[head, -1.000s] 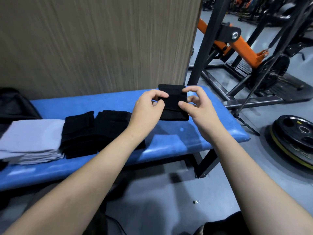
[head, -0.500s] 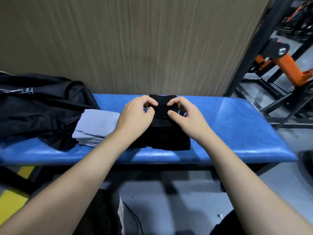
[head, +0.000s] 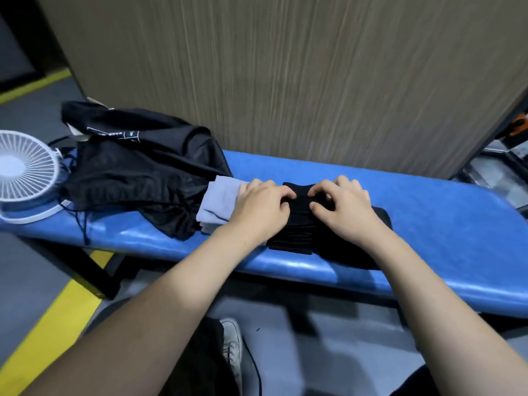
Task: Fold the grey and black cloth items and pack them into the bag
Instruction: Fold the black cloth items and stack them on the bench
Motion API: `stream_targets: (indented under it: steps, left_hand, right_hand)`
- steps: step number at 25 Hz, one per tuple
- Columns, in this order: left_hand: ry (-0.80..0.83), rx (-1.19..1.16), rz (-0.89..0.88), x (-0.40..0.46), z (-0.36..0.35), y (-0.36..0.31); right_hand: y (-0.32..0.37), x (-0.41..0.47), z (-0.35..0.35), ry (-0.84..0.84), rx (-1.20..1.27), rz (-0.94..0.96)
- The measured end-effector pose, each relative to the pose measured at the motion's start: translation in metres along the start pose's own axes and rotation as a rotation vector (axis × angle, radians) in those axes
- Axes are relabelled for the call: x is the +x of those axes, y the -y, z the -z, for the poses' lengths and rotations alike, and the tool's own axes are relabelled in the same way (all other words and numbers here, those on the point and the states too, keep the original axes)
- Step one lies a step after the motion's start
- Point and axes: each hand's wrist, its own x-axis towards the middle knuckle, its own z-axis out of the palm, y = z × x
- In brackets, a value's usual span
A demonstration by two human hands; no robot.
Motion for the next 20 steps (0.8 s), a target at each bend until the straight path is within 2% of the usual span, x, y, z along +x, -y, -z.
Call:
stream_targets:
  steps: [8,20]
  left_hand:
    - [-0.098,0.033,-0.111,-0.007,-0.009,0.009]
    - [-0.056,0.050,-0.127,-0.010,-0.011,0.011]
  right_hand:
    - [0.004,0.002,-0.008,0.005,-0.263,0.051]
    - [0.018,-0.005,-0.015,0.073,-0.410,-0.004]
